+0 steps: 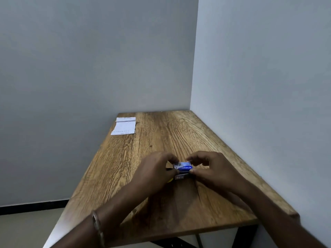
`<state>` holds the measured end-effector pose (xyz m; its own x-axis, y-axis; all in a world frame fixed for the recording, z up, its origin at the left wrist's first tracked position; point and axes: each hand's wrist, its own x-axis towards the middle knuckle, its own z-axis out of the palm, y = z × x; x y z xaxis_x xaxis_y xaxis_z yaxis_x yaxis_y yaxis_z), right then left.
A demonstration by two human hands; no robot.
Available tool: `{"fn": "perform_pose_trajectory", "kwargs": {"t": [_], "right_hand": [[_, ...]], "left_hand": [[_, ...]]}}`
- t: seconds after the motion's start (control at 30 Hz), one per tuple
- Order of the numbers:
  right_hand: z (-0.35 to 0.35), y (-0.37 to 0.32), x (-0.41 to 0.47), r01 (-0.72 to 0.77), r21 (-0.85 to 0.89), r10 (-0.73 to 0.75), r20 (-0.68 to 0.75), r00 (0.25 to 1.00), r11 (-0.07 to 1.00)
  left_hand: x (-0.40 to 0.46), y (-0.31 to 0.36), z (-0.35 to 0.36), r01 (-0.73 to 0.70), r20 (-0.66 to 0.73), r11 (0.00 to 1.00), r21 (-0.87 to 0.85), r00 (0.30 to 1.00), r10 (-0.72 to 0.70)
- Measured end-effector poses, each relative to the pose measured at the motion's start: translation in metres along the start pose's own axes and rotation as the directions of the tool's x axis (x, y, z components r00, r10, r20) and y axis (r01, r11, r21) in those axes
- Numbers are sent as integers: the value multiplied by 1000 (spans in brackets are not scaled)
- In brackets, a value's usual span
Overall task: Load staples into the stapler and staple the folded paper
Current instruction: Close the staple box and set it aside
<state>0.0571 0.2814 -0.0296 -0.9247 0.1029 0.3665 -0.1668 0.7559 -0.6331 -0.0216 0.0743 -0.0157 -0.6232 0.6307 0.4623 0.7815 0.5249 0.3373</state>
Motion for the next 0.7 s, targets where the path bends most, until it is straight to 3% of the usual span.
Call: {"fn": "perform_pose_trajectory", "kwargs": {"t": [0.43,0.7], "right_hand": [[0,5,-7,21,53,-23,33,999,998],[-4,4,-5,28,58,-30,34,999,998]], "left_hand": [[-4,-5,3,10,44,989,-145,999,-4],[-11,-15,-1,-27,56,993,-115,998,33]]}}
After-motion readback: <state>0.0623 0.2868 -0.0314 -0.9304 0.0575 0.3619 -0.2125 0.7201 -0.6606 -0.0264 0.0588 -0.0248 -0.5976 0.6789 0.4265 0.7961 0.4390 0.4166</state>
